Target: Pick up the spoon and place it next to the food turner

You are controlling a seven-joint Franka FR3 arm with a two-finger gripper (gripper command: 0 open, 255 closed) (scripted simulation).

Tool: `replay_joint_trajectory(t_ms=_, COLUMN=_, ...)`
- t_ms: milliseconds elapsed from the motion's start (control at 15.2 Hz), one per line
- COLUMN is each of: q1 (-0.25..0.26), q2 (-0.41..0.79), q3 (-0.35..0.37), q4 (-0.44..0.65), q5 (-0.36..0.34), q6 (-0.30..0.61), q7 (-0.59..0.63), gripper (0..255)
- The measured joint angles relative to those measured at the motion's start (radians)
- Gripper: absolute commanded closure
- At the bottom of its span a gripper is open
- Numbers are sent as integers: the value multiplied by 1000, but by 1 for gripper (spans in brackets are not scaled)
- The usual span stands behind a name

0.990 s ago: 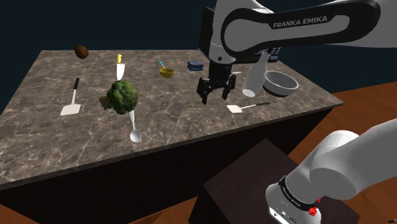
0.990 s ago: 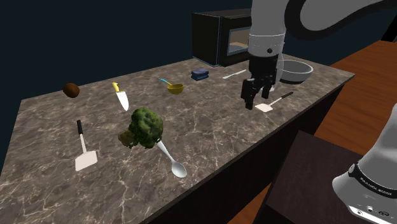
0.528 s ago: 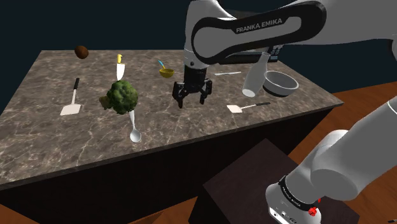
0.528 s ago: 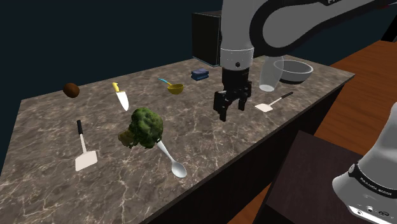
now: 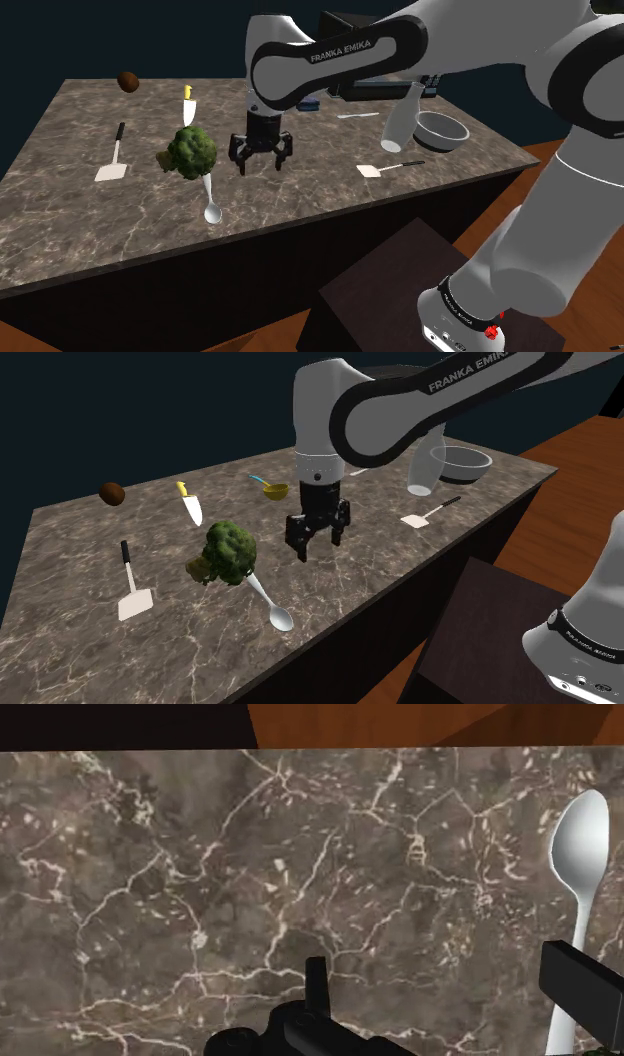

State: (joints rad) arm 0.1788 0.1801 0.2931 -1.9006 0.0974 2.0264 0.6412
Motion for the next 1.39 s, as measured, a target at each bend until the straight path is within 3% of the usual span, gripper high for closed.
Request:
replay_joint_trajectory(t_ms=660, q1=102, q2=353, q3=14, q4=405, q5=-44, q6=-15, q7=126, gripper=0)
replay_joint_trajectory(t_ms=1386, q1=121, q2=415, q3=10, q4=396, q5=-54, q6=58, q7=135, gripper=0)
